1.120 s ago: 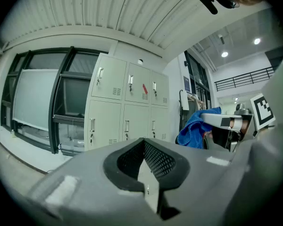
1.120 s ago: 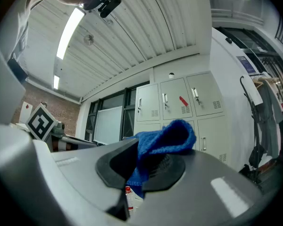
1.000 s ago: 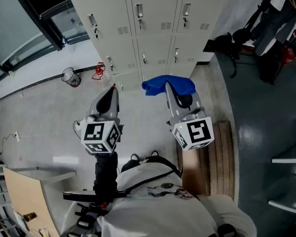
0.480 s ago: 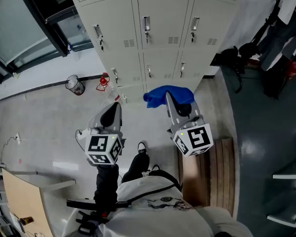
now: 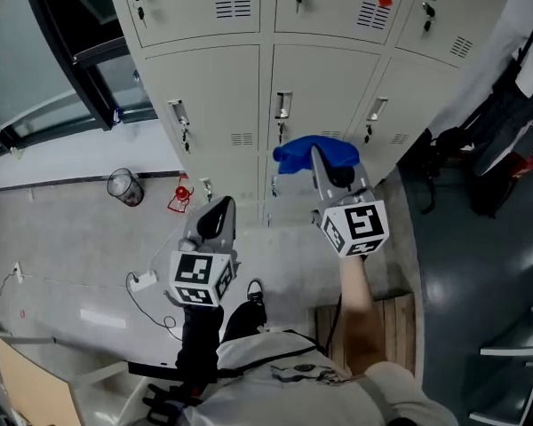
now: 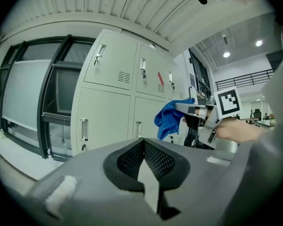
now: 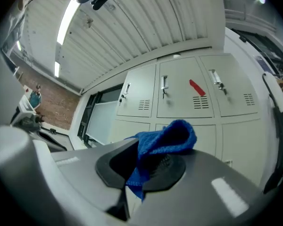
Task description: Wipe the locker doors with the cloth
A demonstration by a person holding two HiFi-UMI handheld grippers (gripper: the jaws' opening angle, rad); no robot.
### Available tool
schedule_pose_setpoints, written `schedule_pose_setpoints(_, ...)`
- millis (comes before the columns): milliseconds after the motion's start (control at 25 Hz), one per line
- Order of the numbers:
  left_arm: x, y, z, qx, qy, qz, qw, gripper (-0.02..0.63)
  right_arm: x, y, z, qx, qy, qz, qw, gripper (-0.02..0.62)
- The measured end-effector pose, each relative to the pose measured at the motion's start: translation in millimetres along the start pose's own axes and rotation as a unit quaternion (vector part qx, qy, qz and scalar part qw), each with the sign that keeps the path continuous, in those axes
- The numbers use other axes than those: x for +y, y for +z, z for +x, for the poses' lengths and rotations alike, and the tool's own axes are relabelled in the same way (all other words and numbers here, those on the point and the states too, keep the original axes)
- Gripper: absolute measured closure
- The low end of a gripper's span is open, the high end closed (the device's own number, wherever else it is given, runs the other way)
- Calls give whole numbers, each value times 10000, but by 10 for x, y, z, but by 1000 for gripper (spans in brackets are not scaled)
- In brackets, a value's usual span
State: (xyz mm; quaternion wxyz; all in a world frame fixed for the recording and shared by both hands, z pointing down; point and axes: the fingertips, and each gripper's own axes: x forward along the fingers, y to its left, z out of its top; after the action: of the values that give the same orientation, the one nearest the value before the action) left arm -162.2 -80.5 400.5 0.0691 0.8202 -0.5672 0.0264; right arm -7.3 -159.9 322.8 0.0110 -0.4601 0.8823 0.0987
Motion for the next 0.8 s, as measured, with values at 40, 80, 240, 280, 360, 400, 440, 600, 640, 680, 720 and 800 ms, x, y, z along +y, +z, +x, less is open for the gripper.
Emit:
schedule_pose_setpoints(40, 115, 42, 119, -16, -14, -10, 10000, 607, -78, 14, 259, 22, 0, -174, 9998, 572)
schedule_pose_setpoints(80, 231, 60, 224, -20, -3, -47, 10000, 607, -141, 25, 502, 43, 7, -343, 9994, 571)
schedule_pose_setpoints(240, 561, -7, 534, 125, 50, -207, 9997, 607, -344, 41, 1285, 129, 23, -717, 9973, 571)
schedule_pose_setpoints(280, 608, -23, 587, 163, 58, -224, 9996, 607, -385, 50, 1437, 135, 35, -767, 9970, 571)
schedule_pose_setpoints(360, 700, -36, 675, 204, 122, -274, 9993, 607, -448, 76, 1694, 132, 80, -878, 9960, 571)
schedule_pose_setpoints(400, 752, -22, 718, 202, 180, -291, 9992, 607, -476, 90, 1806, 125, 110, -929, 9955, 571)
schedule_pose_setpoints(440, 801, 10, 761, 181, 249, -291, 9991, 607, -502, 103, 1909, 117, 149, -977, 9950, 571)
schedule_pose_setpoints(600, 849, 180, 892, 49, 489, -184, 9986, 607, -591, 107, 2142, 87, 388, -1231, 9916, 571)
schedule_pose_setpoints(640, 828, 217, 919, 36, 526, -159, 9985, 607, -600, 104, 2143, 75, 478, -1288, 9905, 571)
schedule_pose_setpoints(680, 804, 260, 950, 24, 549, -130, 9984, 607, -608, 98, 2127, 66, 555, -1350, 9893, 571)
schedule_pose_setpoints(720, 781, 311, 989, 5, 558, -94, 9984, 607, -628, 91, 2104, 58, 591, -1428, 9880, 571)
schedule_pose_setpoints(800, 740, 424, 1082, -58, 560, -16, 9984, 607, -738, 70, 2043, 45, 542, -1574, 9860, 571)
